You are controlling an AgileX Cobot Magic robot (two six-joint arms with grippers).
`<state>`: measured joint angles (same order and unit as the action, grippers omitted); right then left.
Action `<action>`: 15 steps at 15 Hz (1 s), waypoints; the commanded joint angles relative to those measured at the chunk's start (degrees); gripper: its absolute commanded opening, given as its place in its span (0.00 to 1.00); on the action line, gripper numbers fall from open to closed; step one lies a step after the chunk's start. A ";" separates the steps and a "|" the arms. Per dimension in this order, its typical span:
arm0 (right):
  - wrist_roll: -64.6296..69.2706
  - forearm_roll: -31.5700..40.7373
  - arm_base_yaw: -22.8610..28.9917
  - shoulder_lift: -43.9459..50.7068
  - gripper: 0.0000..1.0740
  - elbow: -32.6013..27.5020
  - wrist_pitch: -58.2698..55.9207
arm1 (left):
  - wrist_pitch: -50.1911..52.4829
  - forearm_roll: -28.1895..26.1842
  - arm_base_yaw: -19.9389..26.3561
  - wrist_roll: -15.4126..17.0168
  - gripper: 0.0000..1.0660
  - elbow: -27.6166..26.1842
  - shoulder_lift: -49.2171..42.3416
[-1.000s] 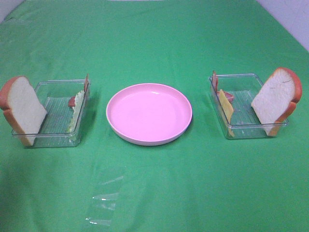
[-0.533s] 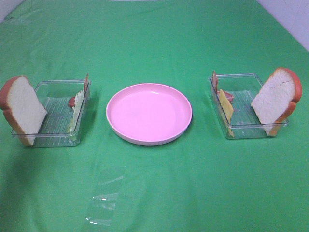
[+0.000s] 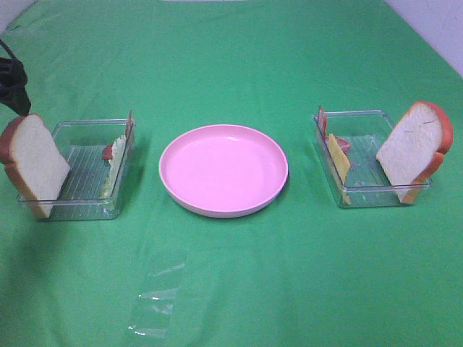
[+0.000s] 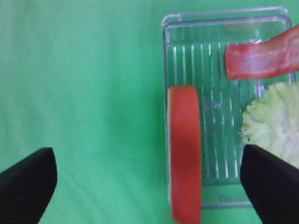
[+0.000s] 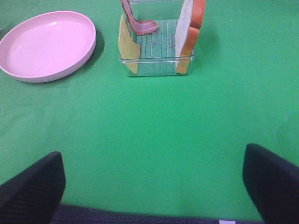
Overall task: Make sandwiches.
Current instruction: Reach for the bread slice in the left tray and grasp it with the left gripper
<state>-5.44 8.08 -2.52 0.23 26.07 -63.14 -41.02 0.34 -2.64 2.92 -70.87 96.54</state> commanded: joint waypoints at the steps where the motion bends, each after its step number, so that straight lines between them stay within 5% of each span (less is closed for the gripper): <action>1: -0.11 0.00 0.06 1.83 0.92 -0.17 0.29 | 3.84 -3.95 -0.17 -2.92 0.96 -1.38 2.92; 4: -0.11 0.00 0.06 1.83 0.92 -0.17 0.29 | 6.07 -12.15 -0.17 -8.59 0.96 -1.60 8.82; 11: -0.11 0.00 0.06 1.83 0.92 -0.17 0.29 | 6.13 -14.78 -0.17 -10.08 0.89 -1.60 12.03; 14: -0.11 0.00 0.06 1.83 0.92 -0.17 0.29 | 4.76 -14.78 -0.17 -9.63 0.63 -1.60 11.46; 15: -0.11 0.00 0.06 1.83 0.92 -0.17 0.29 | 3.21 -14.78 -0.17 -9.63 0.32 -1.60 11.46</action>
<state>-5.44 8.08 -2.52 0.23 26.07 -63.14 -36.78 -13.92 -2.64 -6.99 -72.19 108.52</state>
